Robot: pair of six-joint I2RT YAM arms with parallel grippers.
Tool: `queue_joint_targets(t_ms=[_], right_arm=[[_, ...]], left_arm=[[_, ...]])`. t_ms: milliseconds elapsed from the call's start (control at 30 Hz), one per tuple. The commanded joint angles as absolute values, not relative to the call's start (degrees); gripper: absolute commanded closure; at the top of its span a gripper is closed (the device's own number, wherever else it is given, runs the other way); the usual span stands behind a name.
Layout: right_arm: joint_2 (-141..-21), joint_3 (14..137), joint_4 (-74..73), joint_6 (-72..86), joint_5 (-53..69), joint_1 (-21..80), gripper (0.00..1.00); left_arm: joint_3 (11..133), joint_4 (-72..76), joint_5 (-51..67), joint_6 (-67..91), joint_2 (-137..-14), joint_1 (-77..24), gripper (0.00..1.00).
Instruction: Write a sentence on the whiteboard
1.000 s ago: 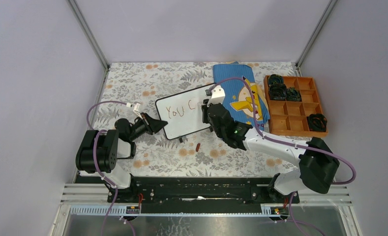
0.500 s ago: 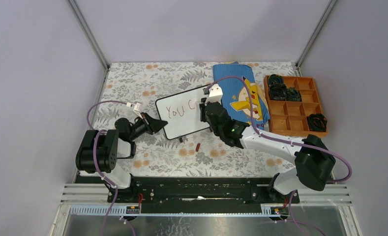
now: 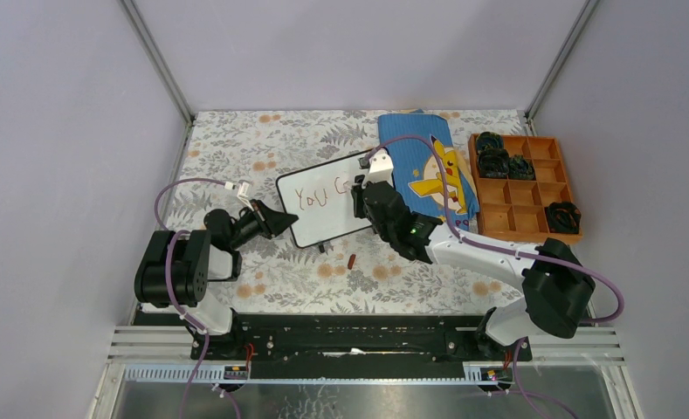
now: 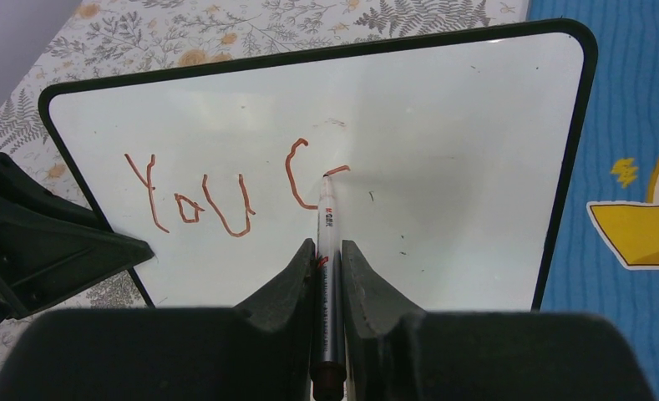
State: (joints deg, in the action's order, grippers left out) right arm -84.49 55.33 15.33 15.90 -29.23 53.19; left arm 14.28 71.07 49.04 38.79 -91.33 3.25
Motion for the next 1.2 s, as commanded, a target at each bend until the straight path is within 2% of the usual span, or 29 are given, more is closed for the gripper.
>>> queue_joint_targets(t_ms=[0, 1167], right_arm=[[-84.2, 55.0, 15.7, 16.9, -28.5, 52.8, 1.0], [-83.1, 58.0, 13.1, 15.6, -32.5, 51.5, 1.0]], left_arm=[[14.9, 68.4, 47.0, 36.7, -92.1, 2.9, 0.73], [14.9, 67.8, 46.9, 36.5, -92.2, 2.8, 0.73]])
